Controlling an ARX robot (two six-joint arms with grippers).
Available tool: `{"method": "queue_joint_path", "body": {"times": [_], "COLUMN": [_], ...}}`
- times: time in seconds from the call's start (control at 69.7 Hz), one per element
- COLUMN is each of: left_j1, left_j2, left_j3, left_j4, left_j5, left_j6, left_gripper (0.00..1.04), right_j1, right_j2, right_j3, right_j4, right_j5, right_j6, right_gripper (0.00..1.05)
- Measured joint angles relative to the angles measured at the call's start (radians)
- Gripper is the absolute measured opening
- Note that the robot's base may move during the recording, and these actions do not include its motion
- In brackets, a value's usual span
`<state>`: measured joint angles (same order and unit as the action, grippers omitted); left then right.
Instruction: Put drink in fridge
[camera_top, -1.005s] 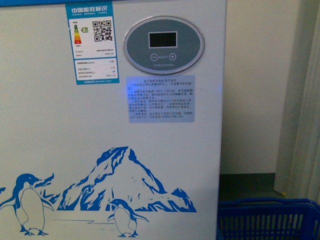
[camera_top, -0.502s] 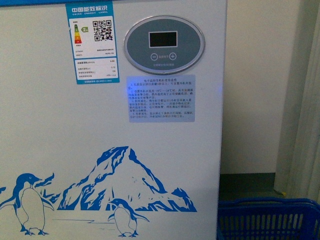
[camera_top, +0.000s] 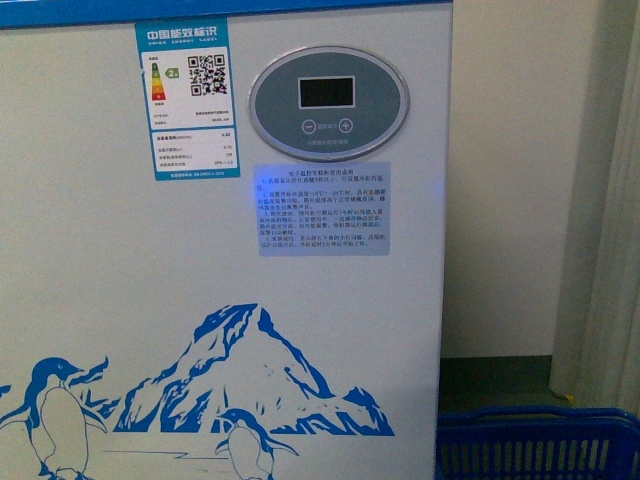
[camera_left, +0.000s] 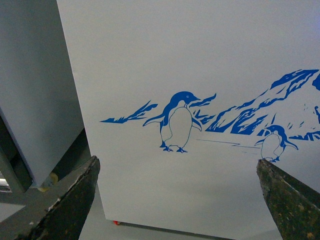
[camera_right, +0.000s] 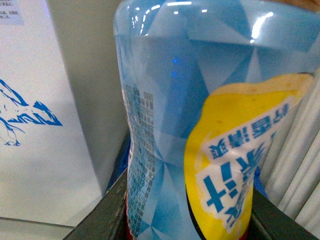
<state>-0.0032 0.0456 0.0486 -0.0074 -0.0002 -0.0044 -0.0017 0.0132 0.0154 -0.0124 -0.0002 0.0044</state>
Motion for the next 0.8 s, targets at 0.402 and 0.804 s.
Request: {"method": "queue_joint_path", "body": {"times": [0.402,0.804], "left_j1": [0.0,0.0], "left_j2": [0.0,0.0], "left_j3": [-0.001,-0.001], "left_j4": [0.0,0.0], "left_j5": [0.0,0.0], "left_j6": [0.0,0.0], "left_gripper": [0.97,0.97], "right_j1": [0.0,0.0], "right_j2": [0.0,0.0], "right_j3": [0.0,0.0], "right_j4": [-0.002,-0.002], "right_j5": [0.0,0.0], "right_j6": [0.0,0.0], "right_gripper": [0.4,0.4]}}
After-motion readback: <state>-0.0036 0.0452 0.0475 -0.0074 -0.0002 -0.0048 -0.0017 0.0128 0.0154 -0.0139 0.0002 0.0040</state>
